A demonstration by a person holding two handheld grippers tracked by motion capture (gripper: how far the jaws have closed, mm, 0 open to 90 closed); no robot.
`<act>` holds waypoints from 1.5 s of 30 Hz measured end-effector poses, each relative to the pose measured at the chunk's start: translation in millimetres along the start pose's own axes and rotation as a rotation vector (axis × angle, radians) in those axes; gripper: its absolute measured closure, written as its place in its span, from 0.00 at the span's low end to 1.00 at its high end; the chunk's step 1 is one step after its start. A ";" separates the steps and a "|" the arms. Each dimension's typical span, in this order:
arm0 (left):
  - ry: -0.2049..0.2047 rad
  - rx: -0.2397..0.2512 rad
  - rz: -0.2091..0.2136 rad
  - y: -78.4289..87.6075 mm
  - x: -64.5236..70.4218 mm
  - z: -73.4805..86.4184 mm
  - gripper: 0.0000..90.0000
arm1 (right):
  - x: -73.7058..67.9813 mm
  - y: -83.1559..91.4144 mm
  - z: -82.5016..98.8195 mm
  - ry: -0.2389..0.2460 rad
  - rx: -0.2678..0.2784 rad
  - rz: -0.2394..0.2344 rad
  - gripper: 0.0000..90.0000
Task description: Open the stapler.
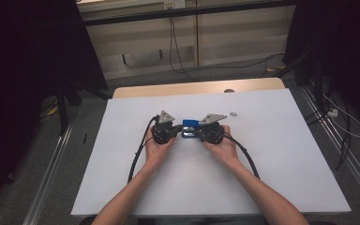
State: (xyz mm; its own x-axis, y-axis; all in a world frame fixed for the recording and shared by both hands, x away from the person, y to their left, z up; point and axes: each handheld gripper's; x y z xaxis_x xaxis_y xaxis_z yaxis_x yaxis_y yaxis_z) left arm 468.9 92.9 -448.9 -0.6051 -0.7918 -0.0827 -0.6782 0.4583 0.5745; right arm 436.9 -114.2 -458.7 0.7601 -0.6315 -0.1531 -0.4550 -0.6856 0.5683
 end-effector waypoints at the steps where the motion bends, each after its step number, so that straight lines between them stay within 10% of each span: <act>1: -0.004 0.004 -0.001 0.5 -0.4 -0.6 1.00 | 0.0 0.0 0.0 0.000 0.000 0.000 1.00; 45: 0.041 0.087 0.030 10.8 1.4 -15.5 1.00 | -1.0 5.5 -3.2 -0.013 0.055 -0.001 1.00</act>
State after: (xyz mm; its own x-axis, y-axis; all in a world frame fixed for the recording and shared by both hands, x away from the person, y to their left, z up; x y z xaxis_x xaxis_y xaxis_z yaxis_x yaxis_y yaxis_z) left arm 467.2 90.5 -430.2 -0.6094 -0.7923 -0.0316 -0.6945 0.5141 0.5034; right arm 435.1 -116.2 -452.9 0.7550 -0.6349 -0.1640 -0.4794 -0.7051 0.5224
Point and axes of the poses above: each handheld gripper's, and its own axes: y roughly backward along the jaws, z roughly out of its underside, x roughly to its right, and after that the axes turned 12 degrees about -z, right-handed
